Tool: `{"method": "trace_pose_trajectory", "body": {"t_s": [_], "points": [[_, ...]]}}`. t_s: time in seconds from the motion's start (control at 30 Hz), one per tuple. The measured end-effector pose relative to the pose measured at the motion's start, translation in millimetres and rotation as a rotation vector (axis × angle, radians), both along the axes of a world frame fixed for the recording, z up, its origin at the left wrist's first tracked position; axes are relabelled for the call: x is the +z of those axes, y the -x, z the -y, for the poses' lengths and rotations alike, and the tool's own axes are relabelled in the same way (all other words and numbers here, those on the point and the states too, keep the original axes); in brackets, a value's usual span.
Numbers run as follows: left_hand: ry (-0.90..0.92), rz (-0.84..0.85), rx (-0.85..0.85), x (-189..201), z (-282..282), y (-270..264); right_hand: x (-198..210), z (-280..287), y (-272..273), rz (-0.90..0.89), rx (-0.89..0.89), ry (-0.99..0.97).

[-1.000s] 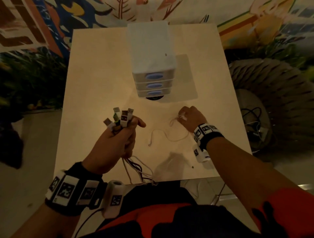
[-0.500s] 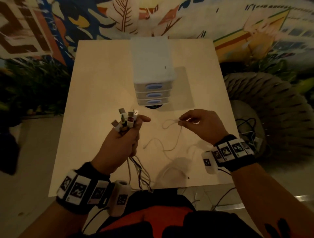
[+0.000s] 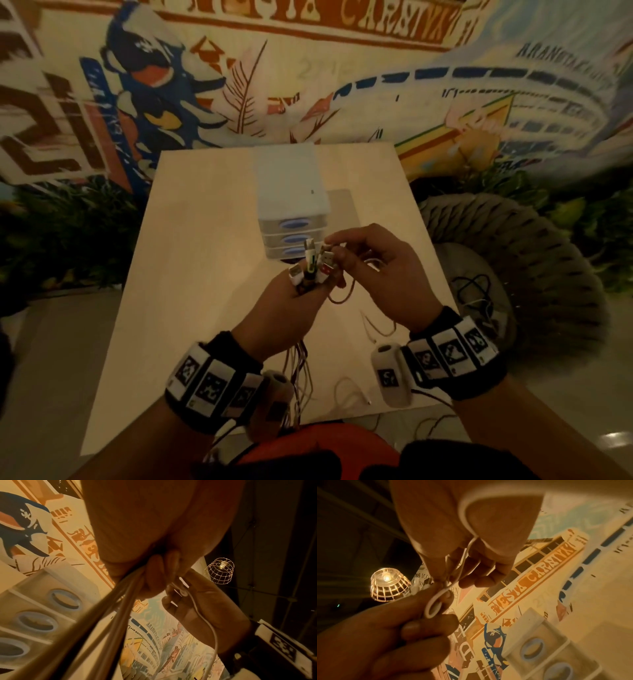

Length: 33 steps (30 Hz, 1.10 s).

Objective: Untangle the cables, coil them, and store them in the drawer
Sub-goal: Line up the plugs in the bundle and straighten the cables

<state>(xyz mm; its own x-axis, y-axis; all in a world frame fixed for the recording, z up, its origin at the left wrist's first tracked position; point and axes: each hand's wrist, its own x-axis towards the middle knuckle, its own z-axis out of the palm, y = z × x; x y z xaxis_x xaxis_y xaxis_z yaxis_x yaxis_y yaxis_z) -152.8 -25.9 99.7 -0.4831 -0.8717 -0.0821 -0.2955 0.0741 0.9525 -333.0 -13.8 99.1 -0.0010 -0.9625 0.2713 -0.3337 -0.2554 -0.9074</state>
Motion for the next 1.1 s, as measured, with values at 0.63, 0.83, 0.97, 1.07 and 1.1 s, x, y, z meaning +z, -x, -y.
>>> {"method": "trace_pose_trajectory", "body": {"t_s": [0.63,0.83,0.97,1.07,1.1], "points": [[-0.171,-0.711,0.347,57.0,49.6,-26.4,-53.9,-33.4,-9.9,-0.017,0.321,-0.471],[-0.177,-0.720,0.271,64.7,45.8,-22.6,-67.9,-42.8,-7.3,0.111,0.330,-0.609],[-0.182,-0.687,0.267,62.9,44.6,-22.6,-81.5,-55.5,11.9,-0.027,0.293,-0.599],[-0.173,-0.691,0.275,65.0,48.0,-27.7,-94.4,-70.8,28.1,-0.103,0.233,-0.624],[-0.176,-0.693,0.285,66.1,49.0,-29.1,-99.2,-75.9,32.6,-0.103,0.200,-0.635]]}}
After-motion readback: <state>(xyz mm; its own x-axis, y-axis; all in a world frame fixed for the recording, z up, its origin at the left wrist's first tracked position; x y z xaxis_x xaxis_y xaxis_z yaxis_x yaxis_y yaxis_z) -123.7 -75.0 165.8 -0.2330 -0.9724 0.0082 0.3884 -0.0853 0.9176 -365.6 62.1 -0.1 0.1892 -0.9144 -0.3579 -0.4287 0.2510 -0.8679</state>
